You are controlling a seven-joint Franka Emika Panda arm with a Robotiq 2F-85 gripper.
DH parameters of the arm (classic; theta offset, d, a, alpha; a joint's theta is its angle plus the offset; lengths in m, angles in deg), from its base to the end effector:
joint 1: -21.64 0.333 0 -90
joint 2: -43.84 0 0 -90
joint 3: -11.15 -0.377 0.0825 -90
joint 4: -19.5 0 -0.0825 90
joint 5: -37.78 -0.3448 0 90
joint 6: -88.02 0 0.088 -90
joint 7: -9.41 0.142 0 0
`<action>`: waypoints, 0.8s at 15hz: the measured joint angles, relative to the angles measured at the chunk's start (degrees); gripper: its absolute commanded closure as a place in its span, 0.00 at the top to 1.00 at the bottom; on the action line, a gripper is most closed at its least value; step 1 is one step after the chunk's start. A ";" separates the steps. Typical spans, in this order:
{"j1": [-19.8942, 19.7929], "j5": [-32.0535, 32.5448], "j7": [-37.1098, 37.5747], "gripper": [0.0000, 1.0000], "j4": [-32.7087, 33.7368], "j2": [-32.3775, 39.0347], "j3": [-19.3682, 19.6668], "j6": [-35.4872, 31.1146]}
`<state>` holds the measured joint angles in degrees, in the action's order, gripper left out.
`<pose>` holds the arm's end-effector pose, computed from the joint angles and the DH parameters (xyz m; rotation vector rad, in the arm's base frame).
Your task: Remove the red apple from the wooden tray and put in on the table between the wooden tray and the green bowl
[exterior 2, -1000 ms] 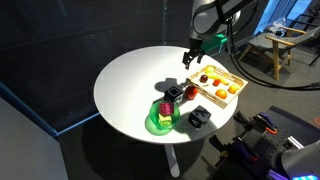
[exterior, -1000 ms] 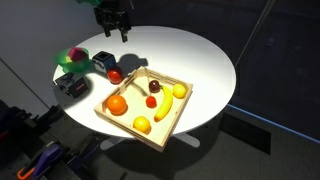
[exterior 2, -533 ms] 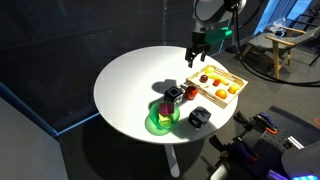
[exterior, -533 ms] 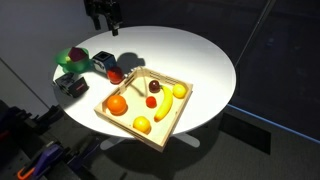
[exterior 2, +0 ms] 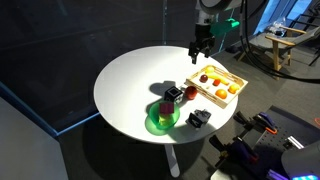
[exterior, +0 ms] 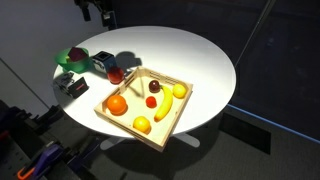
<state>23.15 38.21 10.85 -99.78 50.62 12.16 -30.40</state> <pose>0.5221 0.0042 0.4089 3.1239 -0.0194 -0.2083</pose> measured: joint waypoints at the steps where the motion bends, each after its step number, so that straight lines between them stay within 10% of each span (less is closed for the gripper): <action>1: 0.01 0.00 0.00 1.00 -0.28 -0.75 -0.13 0.67; 12: 0.01 0.00 0.00 1.00 -5.34 -10.13 -0.87 1.59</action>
<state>23.16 38.21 10.85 -105.13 40.49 11.29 -28.81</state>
